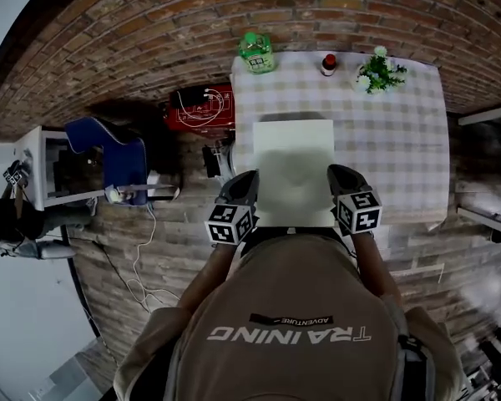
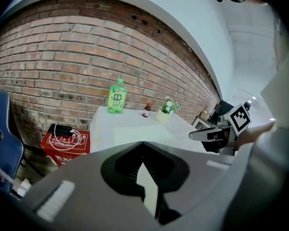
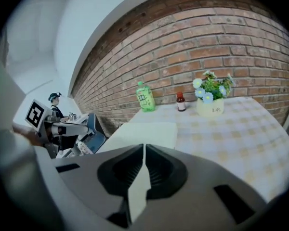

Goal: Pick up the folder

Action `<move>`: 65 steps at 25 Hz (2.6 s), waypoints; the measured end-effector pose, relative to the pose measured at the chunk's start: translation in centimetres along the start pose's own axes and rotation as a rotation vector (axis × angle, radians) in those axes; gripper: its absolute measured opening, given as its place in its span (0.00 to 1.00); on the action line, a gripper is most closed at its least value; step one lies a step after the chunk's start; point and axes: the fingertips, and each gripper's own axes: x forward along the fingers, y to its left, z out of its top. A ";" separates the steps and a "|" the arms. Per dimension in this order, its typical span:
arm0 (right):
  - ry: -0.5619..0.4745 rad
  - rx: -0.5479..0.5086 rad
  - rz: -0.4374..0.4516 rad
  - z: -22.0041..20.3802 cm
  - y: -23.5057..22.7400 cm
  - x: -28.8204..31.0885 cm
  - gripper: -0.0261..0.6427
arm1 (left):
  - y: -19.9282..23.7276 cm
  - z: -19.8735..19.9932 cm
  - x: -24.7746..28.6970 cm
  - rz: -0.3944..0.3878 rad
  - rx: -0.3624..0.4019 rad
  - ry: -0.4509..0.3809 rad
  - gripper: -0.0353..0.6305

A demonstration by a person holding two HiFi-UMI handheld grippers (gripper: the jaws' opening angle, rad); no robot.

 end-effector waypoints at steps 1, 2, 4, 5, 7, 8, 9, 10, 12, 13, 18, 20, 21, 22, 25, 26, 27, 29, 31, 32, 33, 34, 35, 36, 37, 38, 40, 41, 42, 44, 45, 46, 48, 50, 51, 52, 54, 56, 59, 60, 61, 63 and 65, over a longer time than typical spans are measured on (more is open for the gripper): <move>0.012 0.008 -0.021 -0.5 -0.1 0.0 0.07 | 0.4 -0.6 0.0 -0.005 -0.001 0.018 0.06; 0.025 0.009 -0.041 -0.9 -0.3 -0.1 0.07 | 0.8 -1.2 0.1 -0.013 0.001 0.032 0.06; 0.050 0.011 -0.069 -1.4 -0.9 0.0 0.07 | 1.4 -2.0 0.7 -0.040 -0.018 0.053 0.07; 0.066 0.026 -0.073 -1.6 -1.2 0.1 0.07 | 1.7 -2.5 1.1 -0.059 -0.047 0.073 0.09; 0.113 0.092 -0.057 -2.4 -1.2 0.3 0.17 | 1.9 -4.0 1.9 -0.111 -0.143 0.134 0.27; 0.142 0.138 -0.044 -3.0 -1.2 0.3 0.36 | 1.8 -4.7 2.2 -0.143 -0.199 0.164 0.40; 0.167 0.186 -0.029 -3.7 -1.2 0.4 0.40 | 1.5 -5.2 2.6 -0.175 -0.250 0.186 0.46; 0.185 0.228 -0.012 -4.4 -1.4 0.4 0.40 | 1.3 -5.6 2.9 -0.200 -0.288 0.204 0.48; 0.209 0.273 0.010 -5.5 -1.7 0.4 0.41 | 1.0 -6.4 3.3 -0.223 -0.307 0.239 0.48; 0.224 0.280 0.013 -5.9 -1.8 0.4 0.41 | 1.0 -6.8 3.5 -0.225 -0.297 0.259 0.48; 0.281 0.240 0.016 -6.5 -2.5 1.2 0.41 | 1.1 -7.4 4.6 -0.268 -0.297 0.327 0.49; 0.309 0.285 0.055 -7.0 -2.4 1.7 0.41 | 1.3 -7.8 4.9 -0.283 -0.340 0.357 0.49; 0.338 0.313 0.083 -7.6 -2.2 2.0 0.41 | 1.4 -8.0 5.1 -0.286 -0.366 0.370 0.49; 0.376 0.332 0.110 -8.3 -1.9 2.3 0.41 | 1.5 -8.2 5.3 -0.287 -0.387 0.380 0.49; 0.459 0.345 0.173 -9.4 -1.6 3.3 0.42 | 1.9 -8.5 6.2 -0.280 -0.402 0.417 0.49; 0.474 0.348 0.195 -9.5 -1.6 3.5 0.42 | 2.0 -8.7 6.5 -0.275 -0.396 0.434 0.49; 0.488 0.351 0.217 -9.6 -1.5 3.7 0.42 | 2.0 -8.9 6.7 -0.268 -0.389 0.451 0.49; 0.509 0.371 0.274 -10.0 -1.3 4.1 0.44 | 2.0 -9.2 6.9 -0.257 -0.380 0.485 0.51; 0.508 0.437 0.350 -10.3 -1.4 4.6 0.46 | 2.0 -9.3 7.1 -0.268 -0.386 0.506 0.52; 0.501 0.474 0.385 -10.3 -1.4 4.8 0.47 | 2.0 -9.3 7.3 -0.284 -0.398 0.510 0.53; 0.498 0.497 0.409 -10.3 -1.4 4.9 0.47 | 2.0 -9.4 7.4 -0.302 -0.411 0.513 0.54; 0.502 0.502 0.419 -10.4 -1.4 4.9 0.47 | 1.9 -9.5 7.5 -0.316 -0.420 0.518 0.55; 0.511 0.498 0.419 -10.4 -1.4 4.8 0.47 | 1.9 -9.6 7.5 -0.322 -0.421 0.526 0.56; 0.521 0.492 0.415 -10.5 -1.5 4.9 0.47 | 1.9 -9.6 7.6 -0.322 -0.416 0.533 0.56; 0.533 0.488 0.411 -10.5 -1.6 4.9 0.47 | 1.8 -9.6 7.7 -0.319 -0.409 0.539 0.56; 0.545 0.485 0.409 -10.5 -1.6 5.0 0.47 | 1.8 -9.6 7.7 -0.314 -0.404 0.542 0.56; 0.562 0.481 0.407 -10.5 -1.6 5.1 0.47 | 1.9 -9.6 7.8 -0.307 -0.399 0.541 0.56; 0.564 0.480 0.407 -10.5 -1.5 5.2 0.47 | 1.9 -9.6 7.7 -0.305 -0.398 0.538 0.56; 0.561 0.480 0.406 -10.5 -1.5 5.2 0.47 | 2.0 -9.6 7.7 -0.305 -0.398 0.534 0.56; 0.551 0.478 0.404 -10.5 -1.5 5.2 0.47 | 2.0 -9.5 7.7 -0.307 -0.400 0.520 0.56; 0.554 0.475 0.402 -10.5 -1.6 5.2 0.47 | 2.0 -9.5 7.7 -0.308 -0.402 0.510 0.56; 0.564 0.470 0.403 -10.5 -1.7 5.2 0.47 | 2.0 -9.4 7.8 -0.307 -0.403 0.498 0.56; 0.593 0.464 0.410 -10.5 -1.7 5.2 0.47 | 2.0 -9.5 7.8 -0.300 -0.405 0.483 0.56; 0.607 0.460 0.418 -10.6 -1.7 5.2 0.47 | 1.9 -9.6 7.7 -0.294 -0.408 0.485 0.56; 0.602 0.459 0.419 -10.6 -1.7 5.2 0.47 | 1.9 -9.6 7.8 -0.293 -0.407 0.491 0.56; 0.591 0.458 0.417 -10.5 -1.7 5.3 0.47 | 1.9 -9.6 7.9 -0.295 -0.404 0.498 0.56; 0.561 0.460 0.405 -10.4 -1.7 5.4 0.47 | 2.0 -9.6 8.0 -0.302 -0.400 0.505 0.56; 0.524 0.472 0.395 -10.4 -1.6 5.3 0.47 | 2.0 -9.7 7.9 -0.312 -0.402 0.505 0.56; 0.469 0.487 0.383 -10.3 -1.3 5.1 0.47 | 2.0 -9.8 7.6 -0.306 -0.394 0.516 0.56; 0.459 0.482 0.373 -10.2 -1.2 4.9 0.47 | 2.0 -9.7 7.4 -0.300 -0.384 0.521 0.56; 0.451 0.471 0.364 -10.1 -1.1 4.7 0.47 | 1.9 -9.5 7.3 -0.296 -0.371 0.520 0.56; 0.436 0.441 0.359 -9.6 -0.9 4.2 0.47 | 1.5 -8.9 6.9 -0.299 -0.341 0.500 0.56; 0.419 0.404 0.363 -8.8 -0.6 3.8 0.47 | 1.2 -8.0 6.4 -0.301 -0.302 0.474 0.56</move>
